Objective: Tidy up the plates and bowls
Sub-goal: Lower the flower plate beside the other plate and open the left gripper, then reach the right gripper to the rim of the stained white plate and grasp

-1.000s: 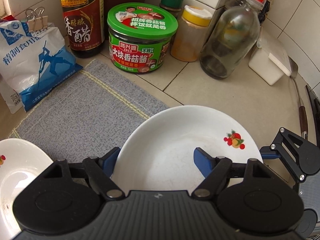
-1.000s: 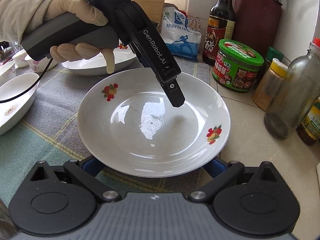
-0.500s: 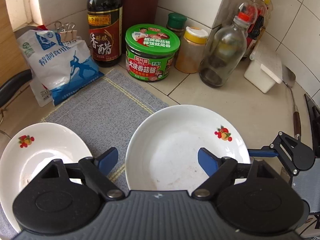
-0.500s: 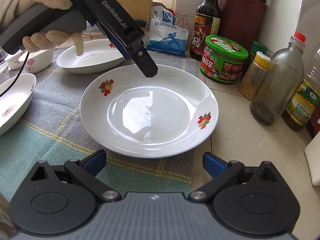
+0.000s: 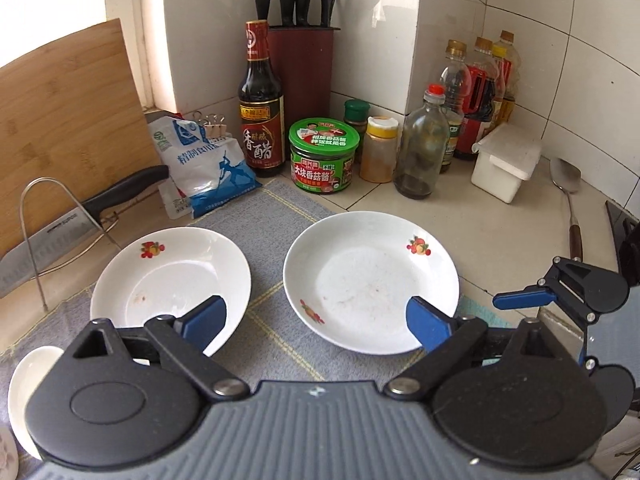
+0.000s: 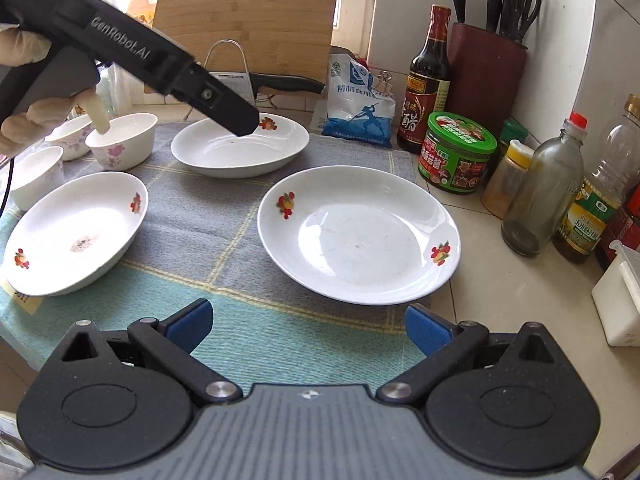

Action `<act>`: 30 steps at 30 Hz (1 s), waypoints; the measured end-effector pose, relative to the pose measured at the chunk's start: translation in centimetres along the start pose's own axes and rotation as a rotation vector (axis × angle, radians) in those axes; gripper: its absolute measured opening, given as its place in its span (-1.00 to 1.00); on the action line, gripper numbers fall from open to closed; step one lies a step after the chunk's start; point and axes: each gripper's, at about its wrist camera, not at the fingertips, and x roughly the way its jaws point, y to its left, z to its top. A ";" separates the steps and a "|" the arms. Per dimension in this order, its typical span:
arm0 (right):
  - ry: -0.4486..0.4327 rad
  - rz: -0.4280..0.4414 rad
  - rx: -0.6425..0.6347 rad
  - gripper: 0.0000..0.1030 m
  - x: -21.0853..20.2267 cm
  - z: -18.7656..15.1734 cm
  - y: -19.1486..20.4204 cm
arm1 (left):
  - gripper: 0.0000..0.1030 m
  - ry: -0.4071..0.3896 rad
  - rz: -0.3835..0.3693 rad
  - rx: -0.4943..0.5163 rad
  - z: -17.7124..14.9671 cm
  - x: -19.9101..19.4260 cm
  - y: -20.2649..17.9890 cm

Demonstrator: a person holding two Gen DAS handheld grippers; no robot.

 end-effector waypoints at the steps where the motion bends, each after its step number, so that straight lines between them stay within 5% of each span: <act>1: 0.000 0.015 0.004 1.00 0.0 0.1 0.5 | 0.87 -0.013 0.023 0.006 -0.9 -0.8 -0.3; 6: -0.001 0.052 0.013 1.00 -0.4 0.1 3.0 | 0.87 0.008 0.166 0.037 -5.4 -3.3 -1.8; 20: 0.006 0.072 0.009 1.00 0.5 1.3 8.4 | 0.87 0.020 0.237 -0.186 -16.5 -10.2 1.0; 30: 0.077 0.109 0.089 1.00 2.6 2.8 11.4 | 0.87 0.078 0.204 -0.136 -21.2 -10.7 3.0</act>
